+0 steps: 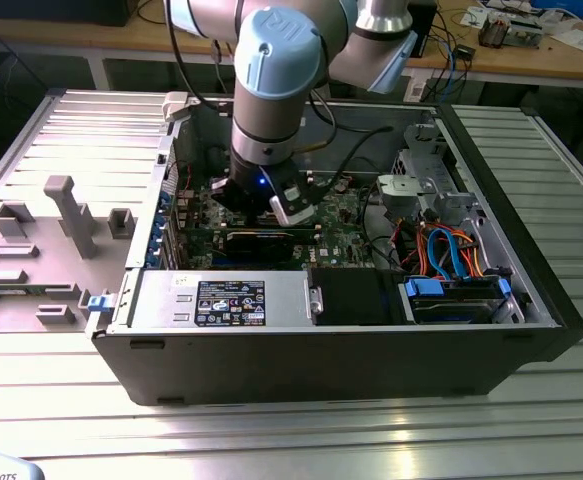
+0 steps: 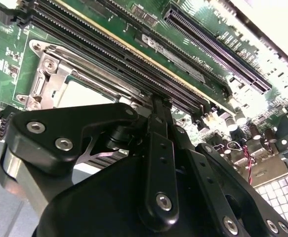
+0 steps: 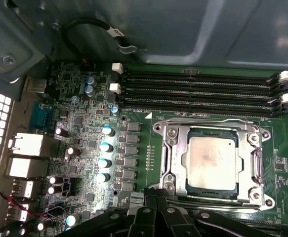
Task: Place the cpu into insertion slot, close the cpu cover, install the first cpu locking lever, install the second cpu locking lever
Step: 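Install the second cpu locking lever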
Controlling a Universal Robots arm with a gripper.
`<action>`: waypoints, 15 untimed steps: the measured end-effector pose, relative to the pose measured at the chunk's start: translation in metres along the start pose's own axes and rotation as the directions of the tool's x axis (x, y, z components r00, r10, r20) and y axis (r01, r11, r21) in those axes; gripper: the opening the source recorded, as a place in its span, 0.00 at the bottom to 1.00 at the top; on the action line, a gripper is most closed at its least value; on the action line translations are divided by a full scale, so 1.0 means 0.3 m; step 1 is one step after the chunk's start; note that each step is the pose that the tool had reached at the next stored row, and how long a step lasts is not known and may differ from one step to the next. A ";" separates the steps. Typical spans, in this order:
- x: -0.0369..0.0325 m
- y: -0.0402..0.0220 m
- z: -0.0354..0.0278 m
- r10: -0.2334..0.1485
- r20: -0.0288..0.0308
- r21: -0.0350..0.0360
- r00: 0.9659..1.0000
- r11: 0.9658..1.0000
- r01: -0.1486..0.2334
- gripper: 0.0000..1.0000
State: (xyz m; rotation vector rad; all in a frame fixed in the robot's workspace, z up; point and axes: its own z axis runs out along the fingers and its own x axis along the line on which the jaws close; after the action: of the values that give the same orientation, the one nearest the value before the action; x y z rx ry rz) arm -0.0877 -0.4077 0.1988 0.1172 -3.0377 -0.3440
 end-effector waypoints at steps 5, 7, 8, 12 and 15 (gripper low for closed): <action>0.002 0.003 0.006 0.000 0.000 -0.001 1.000 1.000 0.000 0.11; 0.002 0.003 0.005 0.000 0.000 -0.001 1.000 1.000 0.000 0.11; 0.002 0.003 0.004 0.000 0.000 -0.001 1.000 1.000 0.000 0.11; 0.006 0.006 -0.005 0.000 0.001 -0.002 1.000 1.000 0.000 0.11; 0.008 0.009 -0.018 0.000 0.000 -0.001 1.000 1.000 0.000 0.11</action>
State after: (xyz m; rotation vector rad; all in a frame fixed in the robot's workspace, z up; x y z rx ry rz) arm -0.0897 -0.4066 0.2049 0.1176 -3.0377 -0.3456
